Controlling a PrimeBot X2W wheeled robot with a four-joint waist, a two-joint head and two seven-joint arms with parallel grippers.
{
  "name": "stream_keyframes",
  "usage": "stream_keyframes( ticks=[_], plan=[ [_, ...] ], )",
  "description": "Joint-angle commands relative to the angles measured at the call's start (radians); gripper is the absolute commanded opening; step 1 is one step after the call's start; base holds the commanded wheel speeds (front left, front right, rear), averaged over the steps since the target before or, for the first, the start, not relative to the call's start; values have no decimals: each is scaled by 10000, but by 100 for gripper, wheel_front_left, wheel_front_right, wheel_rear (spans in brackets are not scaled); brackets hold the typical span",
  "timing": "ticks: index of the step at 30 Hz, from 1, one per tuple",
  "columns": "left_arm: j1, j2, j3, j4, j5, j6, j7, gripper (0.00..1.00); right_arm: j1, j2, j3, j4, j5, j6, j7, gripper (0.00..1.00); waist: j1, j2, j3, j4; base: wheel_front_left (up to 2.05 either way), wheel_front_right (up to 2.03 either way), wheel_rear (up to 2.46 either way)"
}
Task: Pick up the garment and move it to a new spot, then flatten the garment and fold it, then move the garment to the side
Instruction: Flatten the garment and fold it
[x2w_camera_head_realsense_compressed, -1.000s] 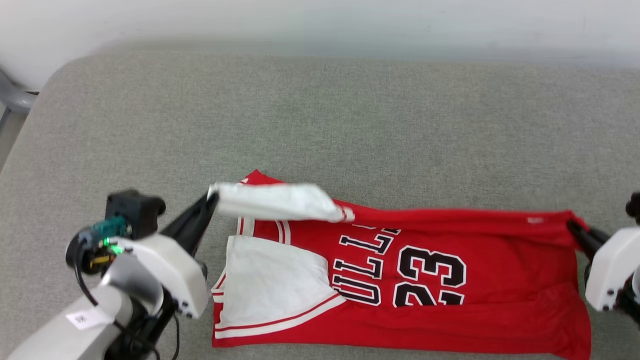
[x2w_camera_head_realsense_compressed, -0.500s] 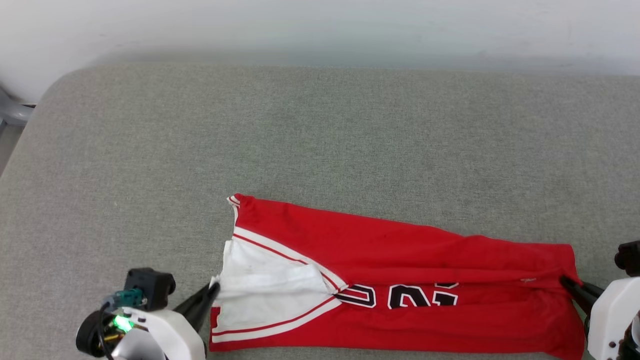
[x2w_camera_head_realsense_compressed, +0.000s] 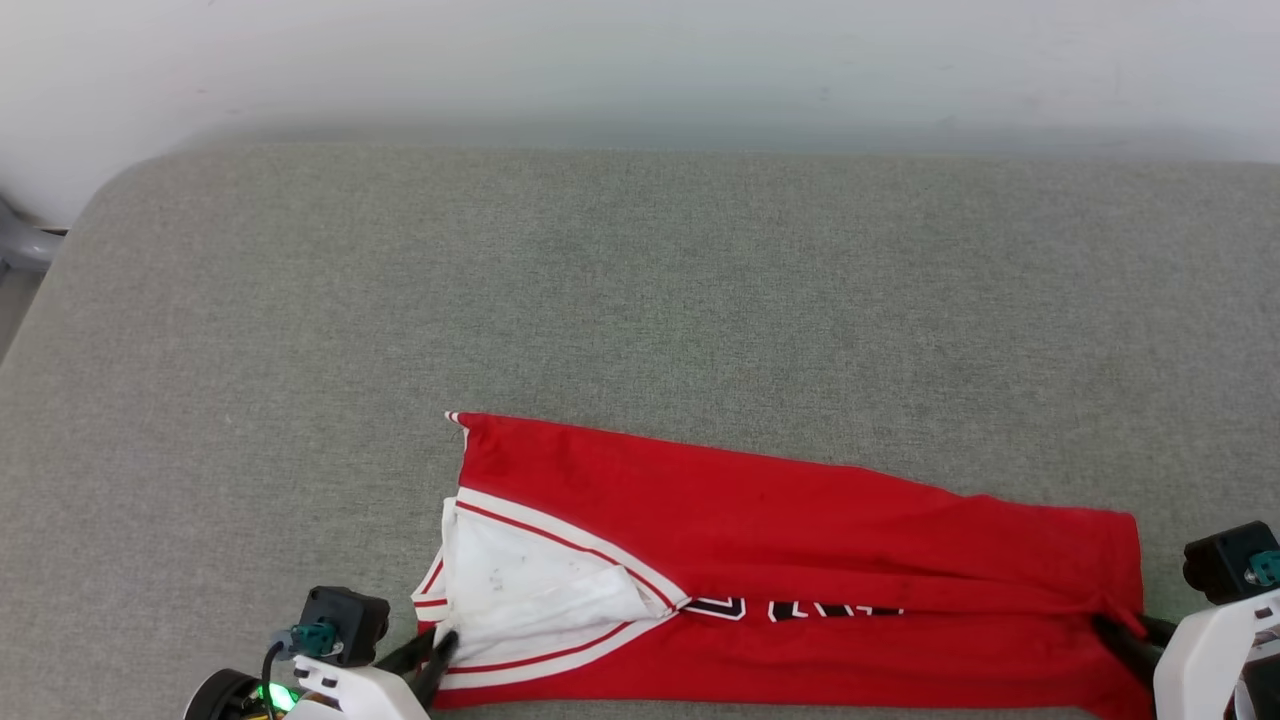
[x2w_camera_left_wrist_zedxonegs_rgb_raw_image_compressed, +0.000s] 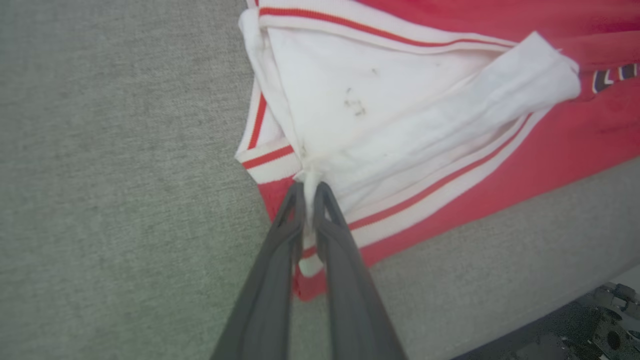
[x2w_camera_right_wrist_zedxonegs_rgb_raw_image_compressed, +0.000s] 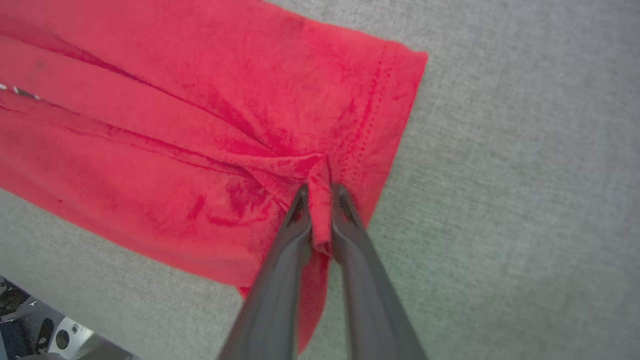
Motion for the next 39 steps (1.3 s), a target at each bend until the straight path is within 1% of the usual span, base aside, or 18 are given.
stream_keyframes(
  ticks=[1,6,9,13,15,17,19,22,24,27,28,29,31,33,39],
  plan=[
    [46,8,3,63,39,-33,-74,100,-137,53,52,44,78,-16,-75,100,1,-1,-34,-9,0,0,0],
    [129,-83,417,81,-111,212,-664,100,-128,-39,29,-72,631,-15,-34,100,1,-1,-364,-32,0,0,0],
    [155,-19,735,-133,-105,514,-1110,100,-107,-3,-240,-392,1149,-15,282,100,1,-1,-567,-66,0,0,0],
    [72,86,1311,-458,140,1133,-1931,100,24,150,-961,-1029,1887,-15,927,100,1,-1,-702,-70,0,0,0],
    [35,-17,1674,-671,235,1448,-2318,100,186,227,-1408,-1231,2043,-15,1314,100,1,-1,-716,-63,0,0,0],
    [32,-72,1964,-923,458,1612,-2563,100,281,339,-1785,-1426,1961,-13,1751,100,1,-1,-688,-58,0,0,0],
    [38,-136,2164,-1113,785,1682,-2688,100,297,521,-2209,-1525,1789,-15,2123,100,1,-1,-638,-35,0,0,0],
    [-5,-271,2406,-1351,1589,1667,-2748,100,313,958,-2835,-1498,1383,-13,2679,100,1,-1,-530,24,0,0,0],
    [-30,-445,2760,-1561,2309,1663,-2761,100,312,1304,-3384,-1287,1016,-13,3074,100,1,-1,-452,83,0,0,0],
    [225,-827,3364,-1779,3410,1622,-2764,100,186,2053,-4292,-989,481,-13,3544,100,1,-1,-351,205,0,0,0],
    [225,-827,3364,-1779,3410,1622,-2764,100,186,2053,-4292,-989,481,-13,3544,100,1,-1,-351,205,0,0,0],
    [314,-987,3567,-1858,3752,1585,-2759,100,137,2281,-4566,-955,281,-12,3669,100,1,-1,-323,243,0,0,0],
    [527,-1265,3938,-1993,4346,1444,-2757,100,50,2730,-5113,-853,-42,-12,3914,100,1,-1,-273,317,0,0,0],
    [752,-1523,4274,-2068,4723,1209,-2758,100,-2,3168,-5533,-789,-357,-12,4184,100,1,-1,-223,387,0,0,0],
    [1198,-2055,4900,-1673,5317,347,-2754,100,-176,4030,-6375,-468,-1373,-12,4828,100,1,-1,-74,504,0,0,0]
  ],
)
